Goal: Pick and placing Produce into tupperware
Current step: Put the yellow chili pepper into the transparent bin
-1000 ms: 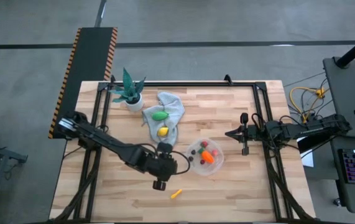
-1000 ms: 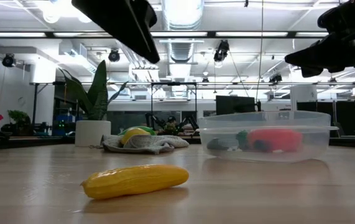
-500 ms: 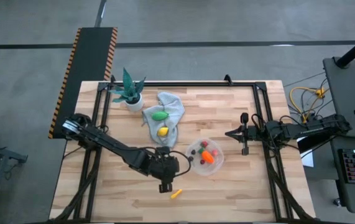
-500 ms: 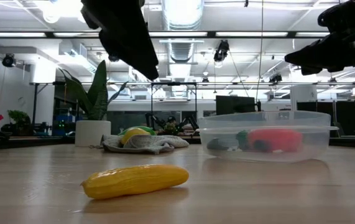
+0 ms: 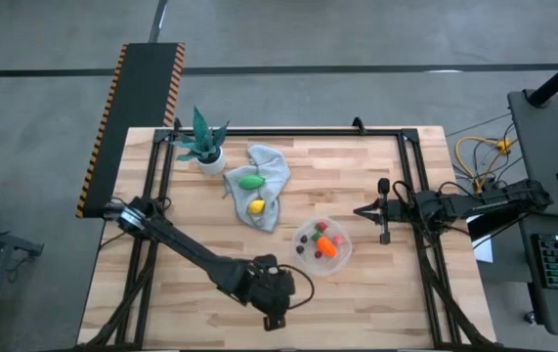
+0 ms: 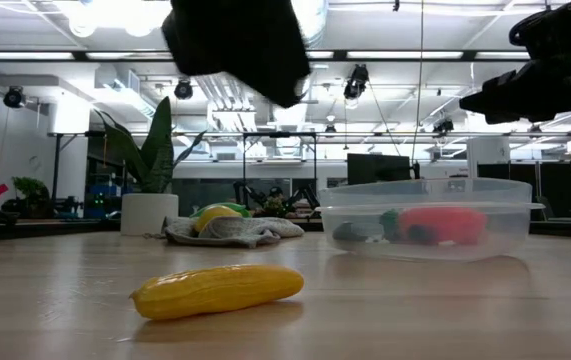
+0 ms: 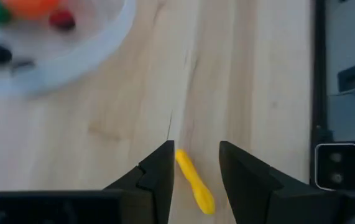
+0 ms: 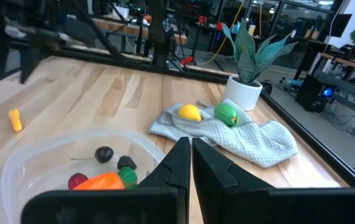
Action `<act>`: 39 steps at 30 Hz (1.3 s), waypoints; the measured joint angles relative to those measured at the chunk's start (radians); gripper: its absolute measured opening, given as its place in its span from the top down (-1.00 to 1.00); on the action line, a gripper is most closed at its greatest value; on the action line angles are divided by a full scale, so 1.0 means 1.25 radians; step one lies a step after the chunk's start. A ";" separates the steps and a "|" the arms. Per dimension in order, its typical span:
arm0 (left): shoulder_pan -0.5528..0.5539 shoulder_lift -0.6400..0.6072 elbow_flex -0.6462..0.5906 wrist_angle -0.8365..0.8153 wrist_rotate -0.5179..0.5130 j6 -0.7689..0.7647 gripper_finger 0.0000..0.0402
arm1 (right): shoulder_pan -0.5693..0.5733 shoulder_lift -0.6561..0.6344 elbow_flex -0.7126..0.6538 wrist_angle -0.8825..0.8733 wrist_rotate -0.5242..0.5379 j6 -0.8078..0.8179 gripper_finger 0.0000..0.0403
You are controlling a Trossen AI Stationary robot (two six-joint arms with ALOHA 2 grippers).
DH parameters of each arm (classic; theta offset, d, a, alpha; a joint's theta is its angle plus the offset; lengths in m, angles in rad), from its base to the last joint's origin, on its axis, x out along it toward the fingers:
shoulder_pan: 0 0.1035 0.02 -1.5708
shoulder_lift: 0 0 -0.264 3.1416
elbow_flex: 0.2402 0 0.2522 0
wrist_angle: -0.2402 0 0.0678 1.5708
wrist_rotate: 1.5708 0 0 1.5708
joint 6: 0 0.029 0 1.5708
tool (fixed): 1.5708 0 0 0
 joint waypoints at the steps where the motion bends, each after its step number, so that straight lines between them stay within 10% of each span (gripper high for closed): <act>1: -0.001 0.012 0.015 -0.030 0.000 -0.025 0.45 | 0.000 0.000 0.000 0.000 0.000 0.002 0.96; 11: -0.004 0.115 0.065 -0.108 0.182 -0.274 0.45 | 0.000 -0.001 0.000 0.002 0.000 0.009 0.96; 39: 0.029 0.121 0.041 -0.040 0.189 -0.360 0.45 | 0.000 -0.001 0.000 0.001 0.000 0.010 0.96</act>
